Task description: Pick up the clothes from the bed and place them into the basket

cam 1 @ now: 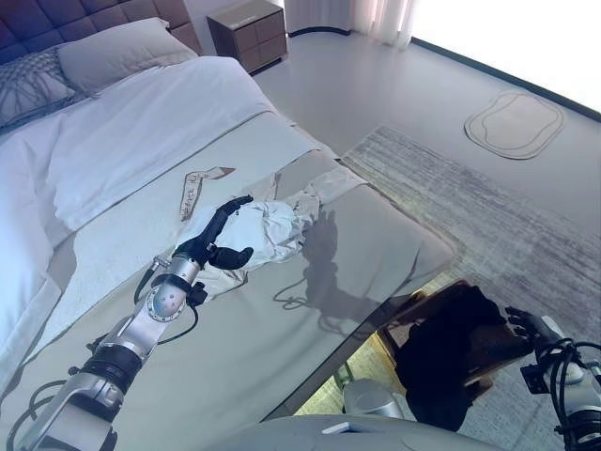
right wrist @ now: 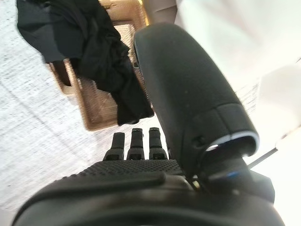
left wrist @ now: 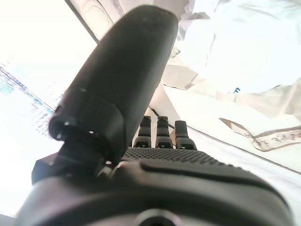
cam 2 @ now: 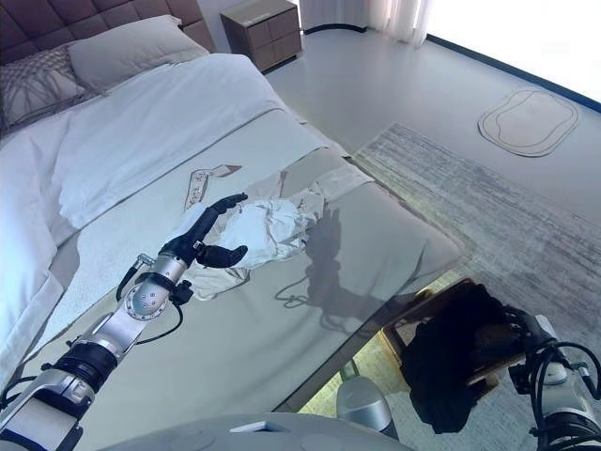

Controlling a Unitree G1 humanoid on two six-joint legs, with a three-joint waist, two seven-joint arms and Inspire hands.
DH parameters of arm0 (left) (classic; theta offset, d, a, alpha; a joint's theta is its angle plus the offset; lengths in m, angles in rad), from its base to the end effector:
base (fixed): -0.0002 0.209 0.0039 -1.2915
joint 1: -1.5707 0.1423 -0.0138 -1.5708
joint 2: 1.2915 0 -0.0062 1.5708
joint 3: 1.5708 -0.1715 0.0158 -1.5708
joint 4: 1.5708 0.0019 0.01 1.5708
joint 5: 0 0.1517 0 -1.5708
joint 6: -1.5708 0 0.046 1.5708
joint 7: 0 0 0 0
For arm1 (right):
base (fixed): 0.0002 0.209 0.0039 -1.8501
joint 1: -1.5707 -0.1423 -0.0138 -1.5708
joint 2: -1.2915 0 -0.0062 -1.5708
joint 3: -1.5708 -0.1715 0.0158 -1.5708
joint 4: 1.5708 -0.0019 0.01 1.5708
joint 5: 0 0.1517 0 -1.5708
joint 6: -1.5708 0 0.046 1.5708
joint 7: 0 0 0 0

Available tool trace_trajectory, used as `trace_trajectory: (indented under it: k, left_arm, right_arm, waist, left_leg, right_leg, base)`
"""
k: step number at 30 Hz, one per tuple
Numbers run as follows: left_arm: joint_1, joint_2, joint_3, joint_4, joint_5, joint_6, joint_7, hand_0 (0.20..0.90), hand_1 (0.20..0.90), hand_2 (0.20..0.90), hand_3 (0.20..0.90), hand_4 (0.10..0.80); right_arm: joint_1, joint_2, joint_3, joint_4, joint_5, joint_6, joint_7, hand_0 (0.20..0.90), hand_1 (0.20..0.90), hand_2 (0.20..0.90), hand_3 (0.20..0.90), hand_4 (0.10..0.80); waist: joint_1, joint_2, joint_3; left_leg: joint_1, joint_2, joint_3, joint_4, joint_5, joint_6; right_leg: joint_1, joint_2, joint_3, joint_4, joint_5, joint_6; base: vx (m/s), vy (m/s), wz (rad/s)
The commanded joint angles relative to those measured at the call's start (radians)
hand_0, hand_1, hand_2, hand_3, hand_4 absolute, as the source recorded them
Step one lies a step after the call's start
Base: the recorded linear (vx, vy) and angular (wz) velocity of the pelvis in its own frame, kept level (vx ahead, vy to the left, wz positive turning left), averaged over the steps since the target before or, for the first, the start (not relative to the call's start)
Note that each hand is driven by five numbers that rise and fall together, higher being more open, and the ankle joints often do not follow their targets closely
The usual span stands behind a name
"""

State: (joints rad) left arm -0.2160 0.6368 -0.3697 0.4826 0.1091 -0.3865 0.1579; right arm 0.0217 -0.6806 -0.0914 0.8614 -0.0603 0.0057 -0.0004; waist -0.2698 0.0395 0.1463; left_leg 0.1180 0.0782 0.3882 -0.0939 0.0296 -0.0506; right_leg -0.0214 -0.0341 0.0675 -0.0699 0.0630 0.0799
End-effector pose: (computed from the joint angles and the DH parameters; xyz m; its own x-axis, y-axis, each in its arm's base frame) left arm 0.2371 0.2295 0.0352 0.9775 -0.2105 -0.0117 0.1578 0.6935 0.7030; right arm 0.1333 -0.3639 -0.0099 0.6295 -0.5300 -0.5683 0.0364 0.7506 -0.6597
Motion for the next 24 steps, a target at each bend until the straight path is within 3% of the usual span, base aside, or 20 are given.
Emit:
trace_trajectory:
  k: [1,14,24]
  left_arm:
    - [-0.129,0.014,0.005,-0.076,-0.047,-0.046,0.051,0.900,0.900,0.900,0.900,0.800]
    - [-0.062,-0.017,0.042,-0.063,-0.017,-0.036,0.091,0.900,0.900,0.900,0.900,0.800]
    - [-0.015,-0.062,0.049,-0.015,0.017,-0.098,0.134,0.900,0.900,0.900,0.900,0.800]
  right_arm:
    - [-0.091,-0.042,0.001,-0.035,-0.048,-0.058,-0.125,0.900,0.900,0.900,0.900,0.800]
    - [-0.143,-0.085,0.031,-0.267,-0.128,-0.040,-0.244,0.900,0.900,0.900,0.900,0.800]
    - [-0.290,-0.122,0.111,-0.385,-0.248,-0.017,-0.326,0.900,0.900,0.900,0.900,0.800]
  waist:
    - [0.027,-0.039,-0.049]
    - [0.074,-0.043,-0.037]
    - [0.157,-0.031,-0.011]
  left_leg:
    - [0.055,-0.005,-0.027,0.120,-0.161,0.033]
    - [0.041,-0.008,-0.068,0.114,-0.142,0.027]
    - [0.003,-0.015,-0.148,0.132,-0.132,0.019]
  right_leg:
    - [-0.014,-0.010,-0.056,0.089,-0.023,0.049]
    - [0.007,-0.010,-0.083,0.093,-0.042,0.035]
    - [0.020,-0.012,-0.148,0.143,-0.099,0.010]
  base:
    - [0.017,0.008,0.05]
    - [0.015,0.002,0.06]
    - [0.042,-0.006,0.15]
